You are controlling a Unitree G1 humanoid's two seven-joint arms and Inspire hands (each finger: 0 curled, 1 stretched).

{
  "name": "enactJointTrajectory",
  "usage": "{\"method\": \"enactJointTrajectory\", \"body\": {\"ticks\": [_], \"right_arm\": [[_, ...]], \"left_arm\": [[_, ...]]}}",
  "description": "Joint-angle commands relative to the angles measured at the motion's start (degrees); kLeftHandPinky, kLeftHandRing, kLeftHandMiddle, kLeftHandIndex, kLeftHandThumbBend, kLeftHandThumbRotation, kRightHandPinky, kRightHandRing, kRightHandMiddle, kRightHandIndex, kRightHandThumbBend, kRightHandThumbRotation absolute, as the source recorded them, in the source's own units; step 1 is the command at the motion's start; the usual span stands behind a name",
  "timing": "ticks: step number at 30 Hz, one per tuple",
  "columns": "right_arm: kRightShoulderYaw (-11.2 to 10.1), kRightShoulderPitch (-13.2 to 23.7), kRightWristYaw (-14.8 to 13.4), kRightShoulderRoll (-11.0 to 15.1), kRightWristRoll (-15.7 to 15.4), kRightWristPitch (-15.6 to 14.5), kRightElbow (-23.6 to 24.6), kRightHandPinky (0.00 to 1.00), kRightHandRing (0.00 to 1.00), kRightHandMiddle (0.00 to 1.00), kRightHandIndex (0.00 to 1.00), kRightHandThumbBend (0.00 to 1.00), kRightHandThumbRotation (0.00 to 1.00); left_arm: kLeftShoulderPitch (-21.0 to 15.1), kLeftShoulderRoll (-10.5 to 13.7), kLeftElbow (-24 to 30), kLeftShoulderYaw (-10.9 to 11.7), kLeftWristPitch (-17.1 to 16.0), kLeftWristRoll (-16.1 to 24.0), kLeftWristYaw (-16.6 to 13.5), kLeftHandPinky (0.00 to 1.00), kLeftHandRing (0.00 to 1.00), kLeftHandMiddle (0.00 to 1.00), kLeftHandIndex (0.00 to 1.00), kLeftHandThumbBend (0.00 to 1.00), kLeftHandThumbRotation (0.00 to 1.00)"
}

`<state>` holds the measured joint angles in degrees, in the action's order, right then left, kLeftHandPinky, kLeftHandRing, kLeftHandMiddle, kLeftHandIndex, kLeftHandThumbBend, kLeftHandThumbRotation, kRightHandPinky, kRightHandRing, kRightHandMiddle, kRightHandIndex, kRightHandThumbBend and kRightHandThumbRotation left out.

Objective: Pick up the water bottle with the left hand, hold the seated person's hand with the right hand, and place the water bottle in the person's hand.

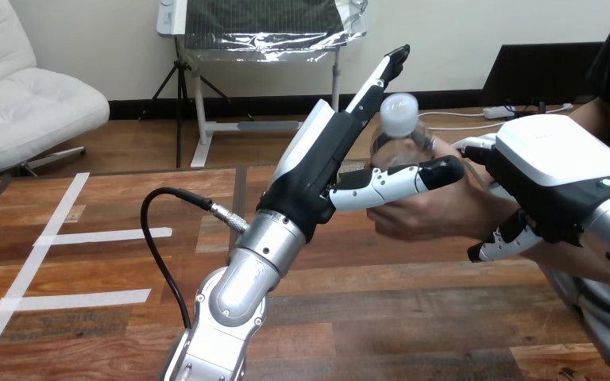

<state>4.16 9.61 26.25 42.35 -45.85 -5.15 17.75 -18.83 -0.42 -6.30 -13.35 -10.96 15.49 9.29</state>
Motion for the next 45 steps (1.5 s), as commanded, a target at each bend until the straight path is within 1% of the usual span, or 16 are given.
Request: {"method": "enactJointTrajectory", "body": {"ticks": [1,10,13,19,25,29,31,34,38,39,40,41,43,44,45], "right_arm": [[-1.55,1.68,-1.75,0.15,-0.11,0.42,1.26,0.71,0.83,0.85,0.82,0.83,0.00],[-1.17,1.67,-2.66,0.34,-2.29,0.39,1.28,0.75,0.87,0.88,0.82,0.83,0.00],[-1.17,1.67,-2.24,0.02,-2.85,-0.34,1.66,0.78,0.90,0.91,0.83,0.84,0.00],[-1.36,1.39,-3.23,-0.18,-3.52,-0.19,2.05,0.81,0.94,0.94,0.85,0.85,0.00],[-1.95,0.77,-4.56,-0.91,-3.82,-0.65,2.86,0.83,0.95,0.95,0.86,0.86,0.00],[-2.71,0.14,-4.92,-1.33,-3.43,-1.27,4.05,0.83,0.95,0.95,0.87,0.87,0.00],[-2.99,-0.10,-4.86,-1.42,-3.21,-1.57,4.53,0.83,0.96,0.96,0.88,0.85,0.00],[-3.85,-0.63,-5.21,-2.29,-2.30,-2.33,5.56,0.85,0.96,0.96,0.89,0.83,0.00],[-5.08,-1.68,-7.02,-3.52,-1.98,-2.68,6.91,0.86,0.96,0.96,0.90,0.81,0.01],[-5.34,-1.94,-7.42,-3.80,-1.96,-2.72,7.19,0.86,0.96,0.96,0.90,0.79,0.03],[-5.51,-2.11,-7.69,-4.00,-1.94,-2.76,7.39,0.86,0.96,0.96,0.90,0.78,0.04],[-6.11,-2.70,-9.04,-4.72,-1.57,-2.55,7.83,0.86,0.96,0.95,0.90,0.78,0.04],[-6.74,-3.37,-10.61,-5.49,-1.10,-2.30,8.31,0.85,0.95,0.95,0.89,0.76,0.06],[-7.34,-3.91,-12.55,-6.20,-0.22,-1.34,8.30,0.84,0.94,0.94,0.89,0.75,0.07],[-7.69,-4.24,-13.81,-6.61,0.38,-0.66,8.23,0.84,0.94,0.93,0.88,0.75,0.07]], "left_arm": [[-1.91,0.38,1.25,0.15,-1.32,-0.20,-1.02,1.00,1.00,1.00,1.00,1.00,0.64],[-1.92,0.31,1.49,0.08,-0.47,-0.24,-0.99,1.00,1.00,1.00,1.00,1.00,0.64],[-1.97,0.28,1.35,0.09,-0.69,-0.22,-1.11,1.00,1.00,1.00,1.00,1.00,0.64],[-1.99,0.21,1.00,0.20,-1.10,-0.48,-1.19,1.00,1.00,1.00,1.00,1.00,0.64],[-1.74,0.05,0.21,0.49,-3.10,-0.89,-1.91,1.00,1.00,1.00,1.00,1.00,0.65],[-1.10,-0.36,0.06,0.79,-4.48,-1.02,-3.24,1.00,1.00,1.00,1.00,1.00,0.65],[-0.81,-0.62,0.12,0.96,-4.72,-1.43,-3.61,1.00,1.00,1.00,1.00,1.00,0.65],[-0.09,-1.51,0.06,1.47,-5.71,-2.59,-4.81,1.00,1.00,1.00,1.00,0.99,0.65],[0.63,-2.15,-0.60,1.88,-8.24,-3.02,-7.10,1.00,1.00,1.00,1.00,0.94,0.66],[0.73,-2.27,-0.83,1.95,-8.85,-3.12,-7.57,1.00,1.00,1.00,1.00,0.90,0.68],[0.78,-2.34,-1.01,2.00,-9.30,-3.18,-7.90,1.00,1.00,1.00,1.00,0.89,0.69],[1.03,-2.57,-1.11,2.17,-9.85,-3.56,-8.26,1.00,1.00,1.00,1.00,0.88,0.70],[1.29,-2.77,-1.24,2.32,-10.44,-4.03,-8.61,1.00,1.00,1.00,1.00,0.84,0.73],[1.61,-2.87,-1.12,2.42,-10.59,-4.27,-8.83,1.00,1.00,1.00,1.00,0.83,0.74],[1.79,-2.90,-1.04,2.46,-10.68,-4.40,-8.98,1.00,1.00,1.00,1.00,0.82,0.75]]}}
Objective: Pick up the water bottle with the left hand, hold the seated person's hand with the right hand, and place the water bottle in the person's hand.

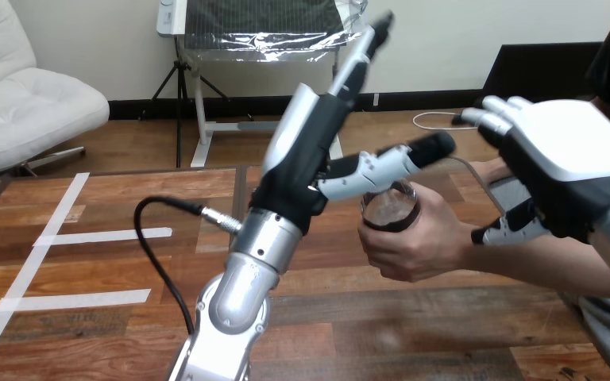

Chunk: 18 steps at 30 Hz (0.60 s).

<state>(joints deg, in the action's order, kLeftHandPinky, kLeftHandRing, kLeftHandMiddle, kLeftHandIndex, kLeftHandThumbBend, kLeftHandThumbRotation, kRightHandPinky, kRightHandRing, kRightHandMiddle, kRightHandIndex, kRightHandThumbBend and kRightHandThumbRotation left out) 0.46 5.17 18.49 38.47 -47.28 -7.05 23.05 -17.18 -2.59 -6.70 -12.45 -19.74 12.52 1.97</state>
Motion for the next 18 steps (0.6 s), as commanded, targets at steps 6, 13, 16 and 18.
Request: {"method": "enactJointTrajectory", "body": {"ticks": [6,13,16,18], "right_arm": [[-5.75,-1.24,-15.98,-9.19,7.45,4.61,1.67,0.77,0.89,0.89,0.84,0.69,0.10],[-5.96,-1.58,-25.77,-13.45,12.20,11.13,-2.95,0.60,0.72,0.85,0.79,0.57,0.16],[-5.85,-1.25,-29.35,-14.63,13.96,14.64,-5.57,0.53,0.64,0.83,0.77,0.53,0.17],[-5.68,-0.99,-31.40,-15.16,14.45,16.53,-7.17,0.49,0.59,0.82,0.76,0.50,0.17]], "left_arm": [[1.22,-0.40,-0.14,1.67,-3.12,-2.13,-2.15,1.00,1.00,1.00,1.00,0.77,0.86],[1.96,0.14,0.20,1.83,-3.95,-2.30,-2.07,1.00,1.00,1.00,1.00,0.72,0.93],[2.19,0.39,0.26,1.89,-4.31,-2.25,-2.01,1.00,1.00,1.00,1.00,0.71,0.94],[2.36,0.48,0.25,1.95,-4.55,-2.28,-2.04,1.00,1.00,1.00,1.00,0.70,0.94]]}}
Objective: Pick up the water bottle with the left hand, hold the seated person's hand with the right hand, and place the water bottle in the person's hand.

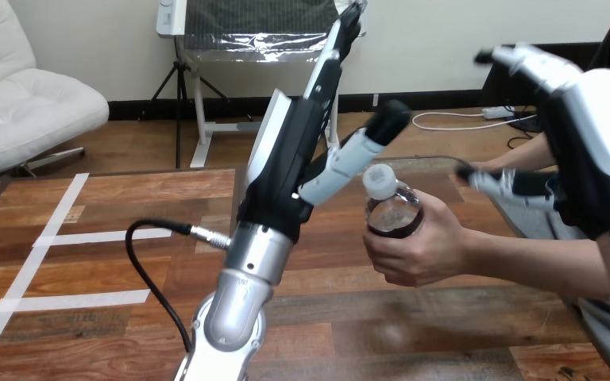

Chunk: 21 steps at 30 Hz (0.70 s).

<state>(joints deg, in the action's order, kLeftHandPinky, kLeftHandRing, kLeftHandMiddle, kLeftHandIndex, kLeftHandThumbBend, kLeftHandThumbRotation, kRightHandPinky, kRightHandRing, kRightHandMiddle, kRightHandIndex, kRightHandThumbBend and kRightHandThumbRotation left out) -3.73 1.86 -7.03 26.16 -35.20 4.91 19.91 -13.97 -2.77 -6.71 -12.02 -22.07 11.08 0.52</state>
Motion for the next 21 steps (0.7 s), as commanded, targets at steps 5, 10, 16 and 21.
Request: {"method": "enactJointTrajectory", "body": {"ticks": [5,10,16,21], "right_arm": [[-1.36,3.30,-9.81,-3.35,3.06,9.04,-7.32,0.41,0.49,0.80,0.72,0.43,0.18],[-1.57,4.69,-12.19,-3.65,3.64,11.93,-9.05,0.42,0.50,0.77,0.69,0.42,0.11],[-2.47,6.80,-12.16,-4.59,7.21,12.91,-8.79,0.46,0.57,0.75,0.69,0.42,0.03],[-3.56,9.48,-12.19,-5.34,10.31,12.91,-8.15,0.41,0.63,0.75,0.68,0.42,0.01]], "left_arm": [[-0.61,0.86,0.11,1.67,-2.94,-0.51,-0.91,1.00,1.00,1.00,1.00,0.68,0.96],[-0.43,0.98,-0.01,1.79,-3.47,-0.43,-1.11,1.00,1.00,1.00,1.00,0.67,0.96],[-0.12,1.14,0.16,2.05,-3.62,-0.47,-1.06,1.00,1.00,1.00,1.00,0.67,0.97],[0.22,1.08,0.70,2.28,-3.14,-0.29,-1.13,1.00,1.00,1.00,1.00,0.67,0.97]]}}
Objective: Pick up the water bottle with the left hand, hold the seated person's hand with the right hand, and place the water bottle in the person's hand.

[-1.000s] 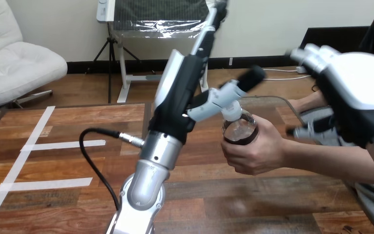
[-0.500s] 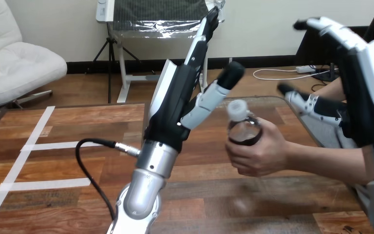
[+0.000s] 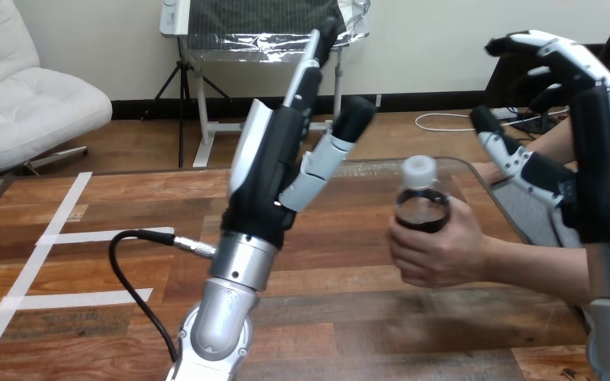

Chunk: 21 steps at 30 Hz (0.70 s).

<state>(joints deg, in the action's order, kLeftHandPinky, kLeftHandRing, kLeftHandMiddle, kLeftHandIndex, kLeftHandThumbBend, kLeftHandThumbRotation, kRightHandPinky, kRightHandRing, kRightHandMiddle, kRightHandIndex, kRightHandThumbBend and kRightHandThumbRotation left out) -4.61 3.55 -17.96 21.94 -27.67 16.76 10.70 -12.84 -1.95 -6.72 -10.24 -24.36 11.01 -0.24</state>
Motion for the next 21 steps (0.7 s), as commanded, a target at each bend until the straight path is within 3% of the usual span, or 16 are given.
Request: {"method": "enactJointTrajectory", "body": {"ticks": [1,7,16,21], "right_arm": [[-2.78,8.08,-1.32,-1.14,3.02,1.08,1.12,0.41,0.64,0.75,0.68,0.41,0.01],[-4.10,11.08,-3.79,-1.43,4.40,3.25,0.39,0.44,0.68,0.74,0.67,0.39,0.00],[-5.28,12.07,-6.50,-5.20,10.92,8.04,-1.48,0.49,0.71,0.75,0.68,0.31,0.08],[-5.40,10.76,-8.01,-7.04,10.13,7.96,-1.40,0.49,0.72,0.77,0.69,0.27,0.12]], "left_arm": [[-0.85,0.25,0.77,0.52,-0.82,-0.22,-0.37,1.00,1.00,1.00,1.00,0.67,0.97],[-0.48,0.26,1.10,0.69,-0.78,-0.38,-0.35,1.00,1.00,1.00,1.00,0.67,0.97],[0.57,0.34,2.75,0.86,0.43,-0.36,-0.28,1.00,0.99,1.00,1.00,0.67,0.96],[1.34,1.07,4.21,0.92,1.45,-0.26,0.44,1.00,0.99,1.00,1.00,0.67,0.96]]}}
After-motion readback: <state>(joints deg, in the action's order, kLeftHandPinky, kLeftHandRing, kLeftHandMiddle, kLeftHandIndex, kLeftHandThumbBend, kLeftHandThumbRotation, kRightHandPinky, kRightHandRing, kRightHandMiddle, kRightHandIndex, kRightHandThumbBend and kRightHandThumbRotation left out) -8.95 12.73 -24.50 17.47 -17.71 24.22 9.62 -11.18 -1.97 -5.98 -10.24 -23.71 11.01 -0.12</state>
